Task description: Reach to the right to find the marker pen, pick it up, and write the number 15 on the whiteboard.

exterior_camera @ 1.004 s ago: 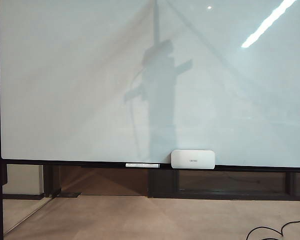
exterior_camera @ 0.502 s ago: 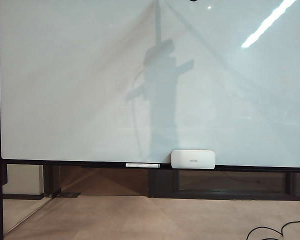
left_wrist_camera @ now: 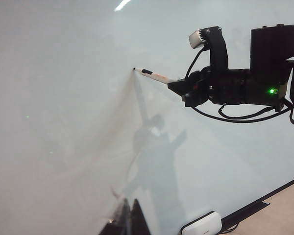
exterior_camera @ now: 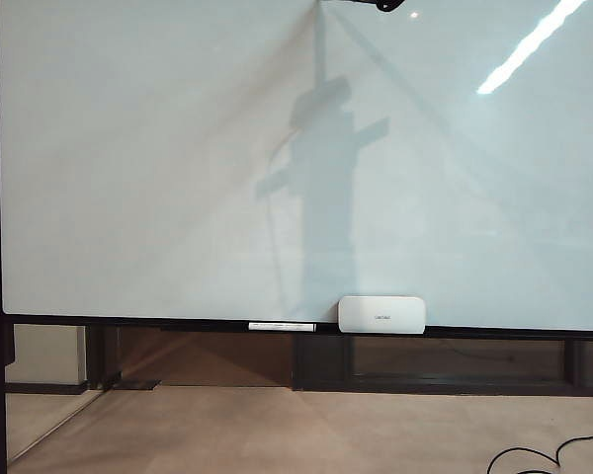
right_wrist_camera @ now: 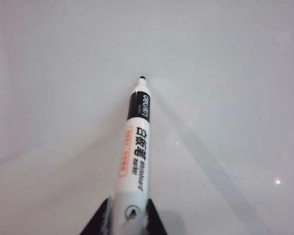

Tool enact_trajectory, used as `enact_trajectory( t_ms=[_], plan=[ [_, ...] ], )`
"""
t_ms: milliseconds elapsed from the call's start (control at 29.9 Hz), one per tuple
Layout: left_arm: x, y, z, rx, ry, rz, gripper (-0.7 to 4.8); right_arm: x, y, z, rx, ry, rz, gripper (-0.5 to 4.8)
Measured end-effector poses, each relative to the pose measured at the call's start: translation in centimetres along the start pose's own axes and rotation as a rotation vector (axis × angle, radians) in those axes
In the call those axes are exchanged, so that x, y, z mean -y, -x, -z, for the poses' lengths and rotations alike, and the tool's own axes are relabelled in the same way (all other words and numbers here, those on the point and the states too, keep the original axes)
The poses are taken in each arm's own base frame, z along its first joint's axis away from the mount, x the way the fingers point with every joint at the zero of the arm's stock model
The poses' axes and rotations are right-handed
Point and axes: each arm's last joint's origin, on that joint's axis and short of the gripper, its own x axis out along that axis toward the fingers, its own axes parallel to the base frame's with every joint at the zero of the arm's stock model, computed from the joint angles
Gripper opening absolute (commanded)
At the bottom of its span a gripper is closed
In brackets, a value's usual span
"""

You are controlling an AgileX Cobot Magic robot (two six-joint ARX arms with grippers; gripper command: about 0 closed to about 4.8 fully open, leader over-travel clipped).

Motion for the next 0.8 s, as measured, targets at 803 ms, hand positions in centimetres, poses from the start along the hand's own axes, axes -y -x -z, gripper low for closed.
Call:
enact_trajectory(
  t_ms=[803],
  plan=[
    [0.0,0.02,-0.01,0.0,-0.003,0.0,-0.05,0.5,-0.16,1.06,-0.082,0.006,0.016,-0.02]
  ],
)
